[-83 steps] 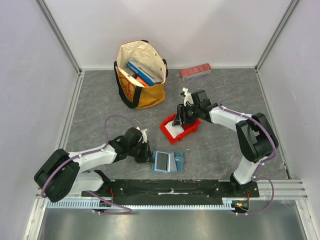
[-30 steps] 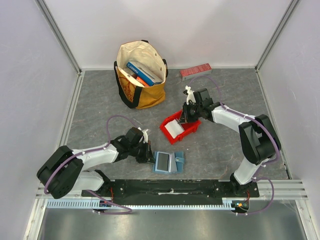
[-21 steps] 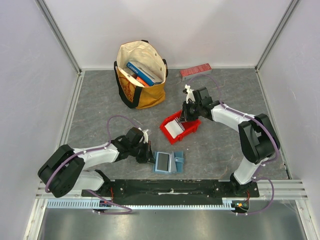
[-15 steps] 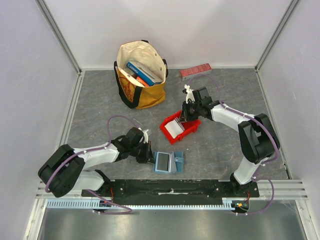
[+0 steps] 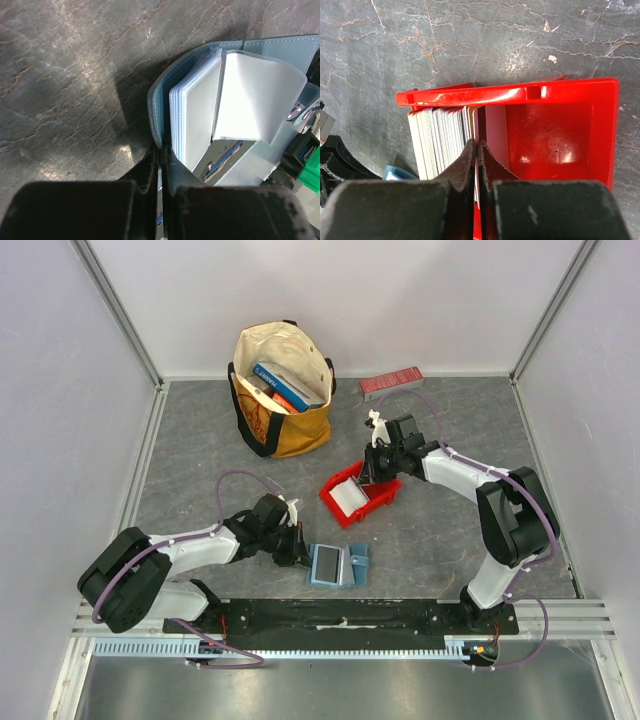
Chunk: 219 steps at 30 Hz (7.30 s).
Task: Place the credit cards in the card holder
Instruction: Pick up the credit card from the storage box, then turn over the card holder at the center of the board, then insert the credit card into the card holder.
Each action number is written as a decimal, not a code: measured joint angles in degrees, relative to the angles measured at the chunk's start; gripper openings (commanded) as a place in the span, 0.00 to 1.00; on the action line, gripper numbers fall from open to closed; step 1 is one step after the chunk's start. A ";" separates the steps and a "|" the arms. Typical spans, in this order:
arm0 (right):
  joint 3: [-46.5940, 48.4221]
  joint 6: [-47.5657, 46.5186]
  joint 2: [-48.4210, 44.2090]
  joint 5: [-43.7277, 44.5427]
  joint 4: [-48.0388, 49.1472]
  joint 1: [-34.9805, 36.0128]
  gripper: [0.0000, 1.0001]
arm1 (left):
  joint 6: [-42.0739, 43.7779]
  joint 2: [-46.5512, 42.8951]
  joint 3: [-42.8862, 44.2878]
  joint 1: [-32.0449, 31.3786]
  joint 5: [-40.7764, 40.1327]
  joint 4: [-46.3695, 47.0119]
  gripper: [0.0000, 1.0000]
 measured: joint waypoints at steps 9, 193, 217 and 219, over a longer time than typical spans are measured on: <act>0.00 0.02 -0.42 1.27 -0.50 0.00 0.00 | 0.00 0.15 0.02 0.00 0.02 0.11 0.02; -45.35 57.48 -32.92 49.00 27.10 49.48 0.00 | -4.57 -7.34 -7.69 0.00 -2.08 4.68 0.02; -51.76 62.27 -26.84 43.47 43.43 46.62 0.00 | -5.44 -6.16 -8.00 0.00 -1.99 6.80 0.02; -52.41 62.66 -25.86 42.60 45.22 46.03 0.00 | -5.46 -6.16 -8.00 0.00 -1.99 6.82 0.02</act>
